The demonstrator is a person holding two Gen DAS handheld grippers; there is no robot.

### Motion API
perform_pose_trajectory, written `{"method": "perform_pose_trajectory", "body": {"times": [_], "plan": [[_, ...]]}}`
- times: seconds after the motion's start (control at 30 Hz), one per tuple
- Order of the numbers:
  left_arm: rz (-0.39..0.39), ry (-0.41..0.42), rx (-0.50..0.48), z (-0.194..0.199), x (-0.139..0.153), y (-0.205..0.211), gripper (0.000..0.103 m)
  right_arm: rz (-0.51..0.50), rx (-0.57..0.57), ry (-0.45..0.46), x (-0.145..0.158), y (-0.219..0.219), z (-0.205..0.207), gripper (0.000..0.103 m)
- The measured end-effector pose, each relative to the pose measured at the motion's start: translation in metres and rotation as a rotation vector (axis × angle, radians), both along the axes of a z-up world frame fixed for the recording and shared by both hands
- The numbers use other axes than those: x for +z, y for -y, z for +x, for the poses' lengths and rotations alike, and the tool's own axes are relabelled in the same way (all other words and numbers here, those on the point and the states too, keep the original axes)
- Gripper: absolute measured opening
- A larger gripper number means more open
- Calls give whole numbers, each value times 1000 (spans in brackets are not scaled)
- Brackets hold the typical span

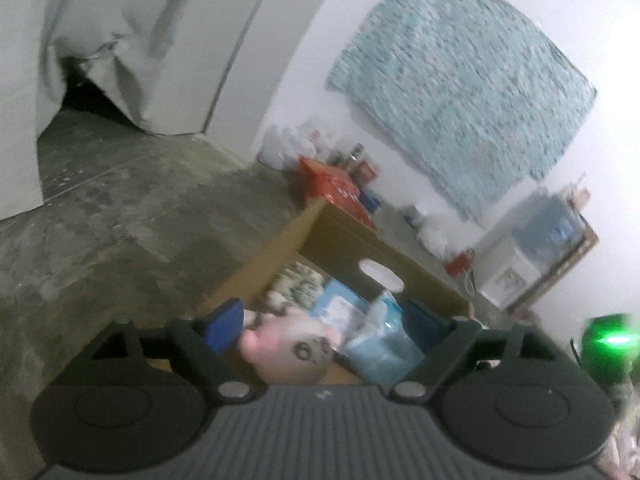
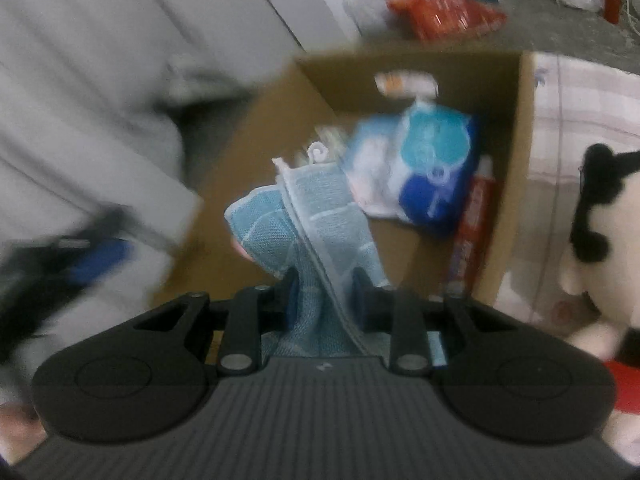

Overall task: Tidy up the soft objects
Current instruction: 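Lower the towel into the cardboard box and open the right gripper, then move both grippers back toward the large plush doll on the bed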

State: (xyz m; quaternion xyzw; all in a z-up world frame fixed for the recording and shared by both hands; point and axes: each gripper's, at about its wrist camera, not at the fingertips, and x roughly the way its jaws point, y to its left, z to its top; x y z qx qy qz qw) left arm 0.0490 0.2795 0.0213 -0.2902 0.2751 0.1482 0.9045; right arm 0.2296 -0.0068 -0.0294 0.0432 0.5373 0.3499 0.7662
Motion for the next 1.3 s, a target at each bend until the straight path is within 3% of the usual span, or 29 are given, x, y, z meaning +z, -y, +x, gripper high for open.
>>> {"method": "perform_pose_trajectory", "body": {"times": [0.1, 0.23, 0.37, 0.5, 0.6, 0.63, 0.67, 0.73, 1.0, 1.13, 1.3], "plan": [[-20, 10, 15, -10, -4, -10, 88, -191, 26, 19, -24, -41, 3, 26], [-42, 15, 30, -16, -10, -18, 88, -339, 34, 27, -50, -71, 8, 27], [-57, 10, 35, -15, -16, -23, 88, -437, 51, 60, -71, -85, 6, 27], [-55, 3, 29, -18, -16, -21, 88, -458, 58, 44, -89, -91, 8, 34], [-55, 1, 32, -20, -15, -20, 88, -479, 84, 73, -86, -95, 5, 54], [-52, 2, 33, -21, -14, -19, 88, -485, 84, 79, -82, -94, 3, 66], [-48, 3, 33, -21, -14, -19, 88, -480, 85, 91, -76, -94, 1, 75], [-39, 6, 34, -22, -10, -16, 88, -457, 96, 137, -61, -90, -6, 82], [-3, 24, -10, -32, 9, 15, 89, -283, 98, 243, 10, -39, -32, 85], [34, 54, -73, -40, 22, 45, 92, -135, 49, 275, 44, 22, -53, 86], [75, 129, -196, -52, 36, 88, 101, 15, -41, 382, 66, 118, -100, 91]]}}
